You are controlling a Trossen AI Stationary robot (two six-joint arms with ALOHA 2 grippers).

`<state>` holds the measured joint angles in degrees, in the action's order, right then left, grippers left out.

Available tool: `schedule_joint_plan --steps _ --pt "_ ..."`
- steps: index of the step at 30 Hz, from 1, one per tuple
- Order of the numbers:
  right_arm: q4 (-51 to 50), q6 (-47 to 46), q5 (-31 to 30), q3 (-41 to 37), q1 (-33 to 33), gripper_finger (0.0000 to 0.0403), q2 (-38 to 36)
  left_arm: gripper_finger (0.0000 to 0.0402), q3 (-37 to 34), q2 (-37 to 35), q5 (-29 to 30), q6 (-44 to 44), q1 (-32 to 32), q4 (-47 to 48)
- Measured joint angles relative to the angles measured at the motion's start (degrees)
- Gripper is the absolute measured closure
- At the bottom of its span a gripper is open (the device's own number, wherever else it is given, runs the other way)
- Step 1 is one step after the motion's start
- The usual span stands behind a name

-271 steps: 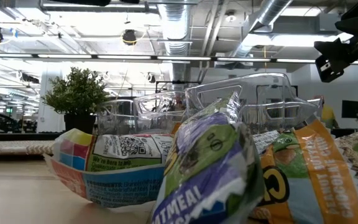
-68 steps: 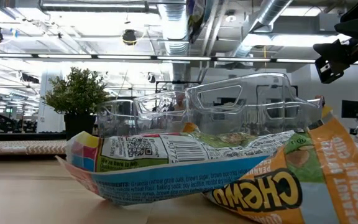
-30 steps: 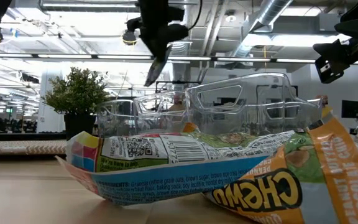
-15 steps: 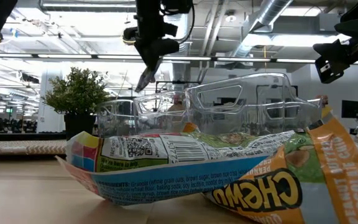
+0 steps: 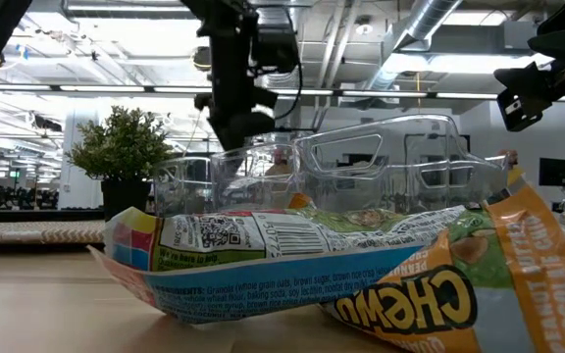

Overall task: Pick and place Granola Bars by type
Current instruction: Put the blue granola bar into the top transparent bin, then put the red granola bar into the bottom transparent bin

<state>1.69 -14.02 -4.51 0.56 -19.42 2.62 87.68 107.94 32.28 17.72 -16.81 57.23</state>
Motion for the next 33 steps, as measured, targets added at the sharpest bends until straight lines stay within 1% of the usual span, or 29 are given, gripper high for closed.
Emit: schedule_joint_plan --steps 5,14,18,26,29,33 --pt "0.0 0.0 0.0 0.0 0.0 0.0219 0.0 0.034 -3.6 0.0 -0.4 -1.7 -0.6 -4.3" --pt "0.0 0.0 0.0 0.0 0.0 0.0219 0.0 0.0338 -4.0 0.0 -0.9 -2.1 -1.2 -4.9" --pt "0.0 0.0 0.0 0.0 0.0 0.0219 0.0 0.0323 -4.0 0.0 -1.7 -2.1 -1.2 -4.9" --pt "0.0 0.0 0.0 0.0 0.0 0.0219 0.0 0.0276 -4.0 0.0 -2.0 -2.1 -1.2 -4.9" --pt "0.0 0.0 0.0 0.0 0.0 0.0219 0.0 0.0267 -4.0 0.0 -2.0 -2.0 -1.2 -5.0" --pt "0.0 0.0 0.0 0.0 0.0 0.0219 0.0 0.0264 -4.0 -0.1 -2.0 -1.9 -1.0 -5.9"
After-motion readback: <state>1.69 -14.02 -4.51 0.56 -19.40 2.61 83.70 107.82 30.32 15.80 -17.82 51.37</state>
